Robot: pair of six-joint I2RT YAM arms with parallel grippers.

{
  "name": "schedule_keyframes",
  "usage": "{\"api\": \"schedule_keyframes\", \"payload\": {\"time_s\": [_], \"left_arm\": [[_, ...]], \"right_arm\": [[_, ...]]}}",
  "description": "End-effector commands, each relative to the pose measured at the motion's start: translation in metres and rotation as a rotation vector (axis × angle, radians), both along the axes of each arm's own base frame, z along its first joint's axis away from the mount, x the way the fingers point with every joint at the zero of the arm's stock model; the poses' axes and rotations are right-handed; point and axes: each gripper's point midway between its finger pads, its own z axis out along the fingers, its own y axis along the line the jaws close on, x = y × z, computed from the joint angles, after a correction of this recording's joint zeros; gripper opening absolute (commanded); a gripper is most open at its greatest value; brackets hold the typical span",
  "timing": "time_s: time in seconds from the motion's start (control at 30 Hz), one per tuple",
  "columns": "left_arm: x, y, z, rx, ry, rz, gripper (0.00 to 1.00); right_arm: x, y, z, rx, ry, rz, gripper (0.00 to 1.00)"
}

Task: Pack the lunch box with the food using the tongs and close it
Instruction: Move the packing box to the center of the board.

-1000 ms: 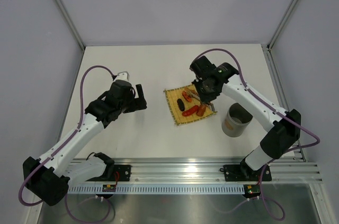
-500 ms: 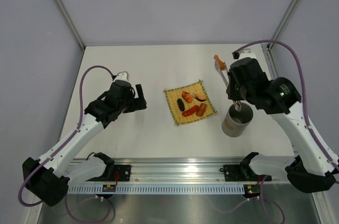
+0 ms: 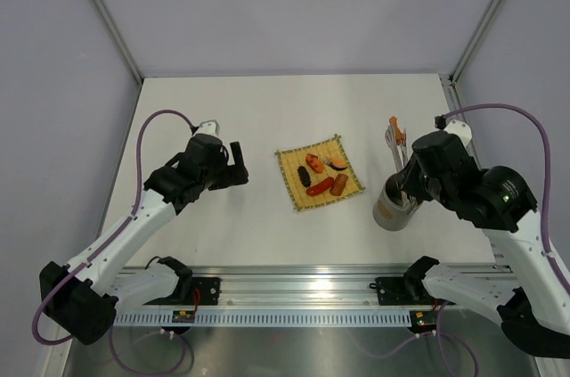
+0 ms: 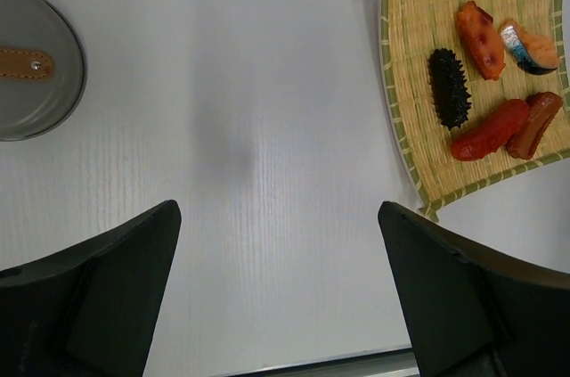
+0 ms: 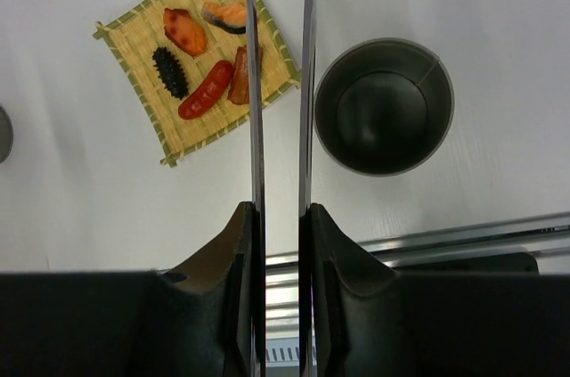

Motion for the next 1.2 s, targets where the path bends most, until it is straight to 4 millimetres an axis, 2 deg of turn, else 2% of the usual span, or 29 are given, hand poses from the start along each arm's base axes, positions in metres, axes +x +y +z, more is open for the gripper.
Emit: {"api": "schedule_keyframes", "payload": {"time_s": [0.0, 0.07, 0.2, 0.23, 0.27, 0.37, 0.47, 0.53, 0.67, 0.7, 0.73, 0.77, 0.87, 0.9, 0.93, 1.03, 1.07, 1.17], "left_arm": [[0.011, -0.012, 0.025, -0.054, -0.066, -0.03, 0.98], [0.01, -0.019, 0.026, -0.077, -0.063, -0.06, 0.97], [-0.01, -0.077, 0.038, -0.235, -0.052, -0.357, 0.93], [-0.014, -0.089, 0.044, -0.255, -0.057, -0.405, 0.92], [-0.023, -0.106, 0.041, -0.259, -0.037, -0.47, 0.92], [-0.039, -0.142, 0.044, -0.262, -0.011, -0.608, 0.91], [-0.052, -0.167, 0.049, -0.283, 0.007, -0.695, 0.91], [-0.055, -0.178, 0.045, -0.299, 0.034, -0.72, 0.91], [-0.068, -0.2, 0.048, -0.354, 0.062, -0.793, 0.91], [-0.072, -0.209, 0.056, -0.389, 0.055, -0.831, 0.91], [-0.078, -0.216, 0.054, -0.409, 0.071, -0.861, 0.91], [-0.09, -0.23, 0.065, -0.464, 0.069, -0.923, 0.91], [-0.111, -0.255, 0.065, -0.511, 0.101, -1.003, 0.91], [-0.114, -0.265, 0.071, -0.537, 0.08, -1.032, 0.91], [-0.122, -0.275, 0.063, -0.535, 0.101, -1.058, 0.91], [-0.129, -0.299, 0.063, -0.564, 0.108, -1.104, 0.9], [-0.129, -0.31, 0.052, -0.571, 0.133, -1.109, 0.89], [-0.133, -0.332, 0.046, -0.653, 0.16, -1.138, 0.88]], "right_arm": [[-0.056, -0.031, -0.026, -0.056, 0.19, -0.024, 0.0], [-0.06, -0.031, -0.026, -0.042, 0.186, -0.017, 0.0], [-0.058, -0.031, -0.031, -0.056, 0.198, -0.028, 0.0], [-0.055, -0.029, -0.031, -0.055, 0.196, -0.026, 0.0], [-0.053, -0.027, -0.032, -0.057, 0.2, -0.019, 0.0], [-0.051, -0.027, -0.035, -0.073, 0.205, -0.022, 0.0], [-0.054, -0.037, -0.04, -0.115, 0.221, -0.048, 0.0], [-0.058, -0.037, -0.045, -0.105, 0.231, -0.052, 0.0], [-0.062, -0.039, -0.048, -0.08, 0.226, -0.067, 0.0], [-0.062, -0.038, -0.047, -0.072, 0.221, -0.069, 0.0], [-0.061, -0.037, -0.045, -0.064, 0.21, -0.069, 0.0], [-0.059, -0.036, -0.042, -0.058, 0.202, -0.067, 0.0], [-0.052, -0.031, -0.037, -0.041, 0.173, -0.06, 0.0], [-0.049, -0.03, -0.034, -0.036, 0.16, -0.061, 0.0], [-0.043, -0.027, -0.031, -0.034, 0.142, -0.067, 0.0], [-0.029, -0.027, -0.02, -0.034, 0.083, -0.102, 0.0], [-0.025, -0.028, -0.015, -0.032, 0.063, -0.112, 0.0], [-0.012, -0.029, -0.001, -0.037, -0.005, -0.136, 0.0]]}}
